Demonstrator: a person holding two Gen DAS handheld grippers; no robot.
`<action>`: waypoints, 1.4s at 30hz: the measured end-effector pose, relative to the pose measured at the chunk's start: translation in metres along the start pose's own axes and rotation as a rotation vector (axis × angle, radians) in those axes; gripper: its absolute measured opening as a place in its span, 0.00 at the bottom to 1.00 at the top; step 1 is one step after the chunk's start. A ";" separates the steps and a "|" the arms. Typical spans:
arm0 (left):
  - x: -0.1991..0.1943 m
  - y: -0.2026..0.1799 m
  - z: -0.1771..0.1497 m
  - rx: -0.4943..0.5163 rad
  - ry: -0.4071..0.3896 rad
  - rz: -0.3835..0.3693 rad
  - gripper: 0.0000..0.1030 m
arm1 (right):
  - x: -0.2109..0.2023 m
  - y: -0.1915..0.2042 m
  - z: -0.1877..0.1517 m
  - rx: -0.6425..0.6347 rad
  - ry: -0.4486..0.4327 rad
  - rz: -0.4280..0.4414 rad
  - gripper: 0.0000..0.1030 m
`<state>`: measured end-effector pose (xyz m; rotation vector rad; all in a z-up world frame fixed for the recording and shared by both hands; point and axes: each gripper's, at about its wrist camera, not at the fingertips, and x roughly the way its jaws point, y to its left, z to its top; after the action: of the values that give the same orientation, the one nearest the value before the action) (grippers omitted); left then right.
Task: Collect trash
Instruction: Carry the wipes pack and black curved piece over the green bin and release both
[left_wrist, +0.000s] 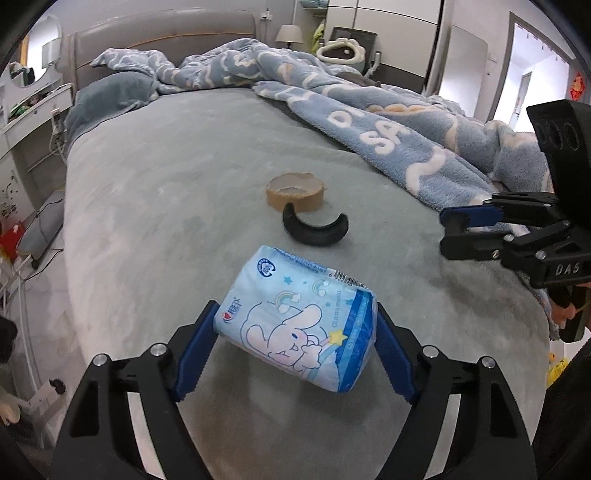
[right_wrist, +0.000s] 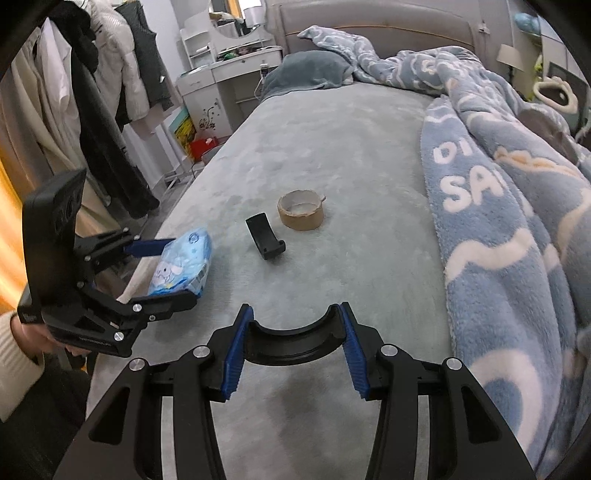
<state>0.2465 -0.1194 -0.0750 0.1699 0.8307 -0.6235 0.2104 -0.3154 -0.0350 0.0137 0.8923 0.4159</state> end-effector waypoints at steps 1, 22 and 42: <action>-0.003 0.001 -0.002 -0.008 -0.002 0.005 0.79 | -0.002 0.001 0.000 0.005 -0.002 0.000 0.46; -0.089 0.024 -0.061 -0.186 -0.047 0.123 0.72 | -0.020 0.074 -0.001 0.048 -0.047 0.037 0.46; -0.143 0.089 -0.137 -0.396 0.018 0.324 0.73 | -0.006 0.177 -0.001 0.022 -0.046 0.148 0.47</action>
<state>0.1384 0.0685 -0.0706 -0.0513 0.9041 -0.1476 0.1444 -0.1548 0.0014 0.1091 0.8529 0.5416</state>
